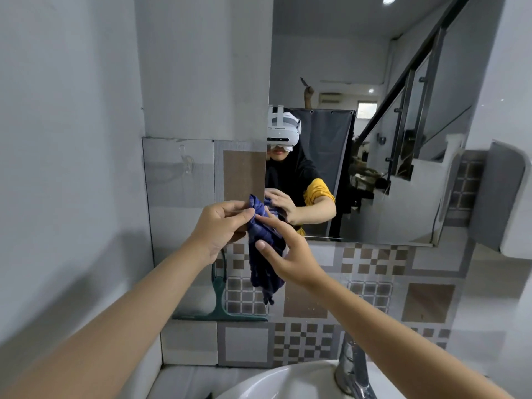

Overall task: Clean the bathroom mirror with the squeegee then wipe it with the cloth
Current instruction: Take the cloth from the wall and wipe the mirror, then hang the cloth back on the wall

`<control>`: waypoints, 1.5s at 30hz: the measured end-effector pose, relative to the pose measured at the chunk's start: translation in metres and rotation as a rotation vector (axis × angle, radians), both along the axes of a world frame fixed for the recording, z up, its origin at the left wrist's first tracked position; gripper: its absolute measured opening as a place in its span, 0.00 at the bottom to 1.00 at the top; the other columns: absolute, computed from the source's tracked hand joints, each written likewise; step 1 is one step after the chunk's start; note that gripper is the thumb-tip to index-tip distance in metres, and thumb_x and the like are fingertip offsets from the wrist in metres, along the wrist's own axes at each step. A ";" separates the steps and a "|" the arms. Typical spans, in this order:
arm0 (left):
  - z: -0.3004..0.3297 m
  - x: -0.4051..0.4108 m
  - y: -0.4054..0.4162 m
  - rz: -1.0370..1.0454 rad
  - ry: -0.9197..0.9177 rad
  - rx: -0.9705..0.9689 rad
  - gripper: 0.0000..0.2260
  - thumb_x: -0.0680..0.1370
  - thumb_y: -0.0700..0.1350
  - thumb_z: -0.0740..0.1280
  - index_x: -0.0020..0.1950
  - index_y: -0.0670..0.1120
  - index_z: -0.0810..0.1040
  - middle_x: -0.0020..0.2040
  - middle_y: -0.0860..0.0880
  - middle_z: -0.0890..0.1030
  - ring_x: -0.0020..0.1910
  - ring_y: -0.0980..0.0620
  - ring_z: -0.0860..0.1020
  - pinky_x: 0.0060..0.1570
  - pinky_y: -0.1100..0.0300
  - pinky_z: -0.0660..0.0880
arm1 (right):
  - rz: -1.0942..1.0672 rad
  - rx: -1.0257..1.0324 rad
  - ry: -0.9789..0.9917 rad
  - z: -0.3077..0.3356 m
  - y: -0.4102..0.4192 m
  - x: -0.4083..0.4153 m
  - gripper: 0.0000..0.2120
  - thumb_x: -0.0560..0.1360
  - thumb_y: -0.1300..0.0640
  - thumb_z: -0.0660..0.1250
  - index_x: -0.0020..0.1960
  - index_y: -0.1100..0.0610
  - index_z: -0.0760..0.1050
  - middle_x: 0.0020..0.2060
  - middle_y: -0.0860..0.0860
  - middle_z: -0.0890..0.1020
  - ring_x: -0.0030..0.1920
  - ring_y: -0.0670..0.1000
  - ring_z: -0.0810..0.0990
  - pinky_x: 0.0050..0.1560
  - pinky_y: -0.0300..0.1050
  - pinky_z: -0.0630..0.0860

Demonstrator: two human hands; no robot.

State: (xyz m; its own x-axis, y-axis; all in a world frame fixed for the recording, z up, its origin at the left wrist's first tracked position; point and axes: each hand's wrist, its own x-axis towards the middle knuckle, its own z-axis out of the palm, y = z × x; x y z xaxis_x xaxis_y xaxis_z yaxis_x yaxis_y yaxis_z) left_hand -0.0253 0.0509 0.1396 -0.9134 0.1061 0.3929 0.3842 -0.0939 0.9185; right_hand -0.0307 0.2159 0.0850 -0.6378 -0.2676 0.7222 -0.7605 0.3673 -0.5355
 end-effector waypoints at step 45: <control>0.112 -0.062 -0.132 0.791 0.447 -0.919 0.15 0.75 0.33 0.61 0.61 0.41 0.76 0.58 0.44 0.76 0.55 0.46 0.75 0.51 0.64 0.68 | -0.320 0.572 0.292 0.168 -0.124 -0.092 0.22 0.78 0.63 0.58 0.71 0.51 0.68 0.55 0.57 0.67 0.45 0.58 0.74 0.38 0.49 0.72</control>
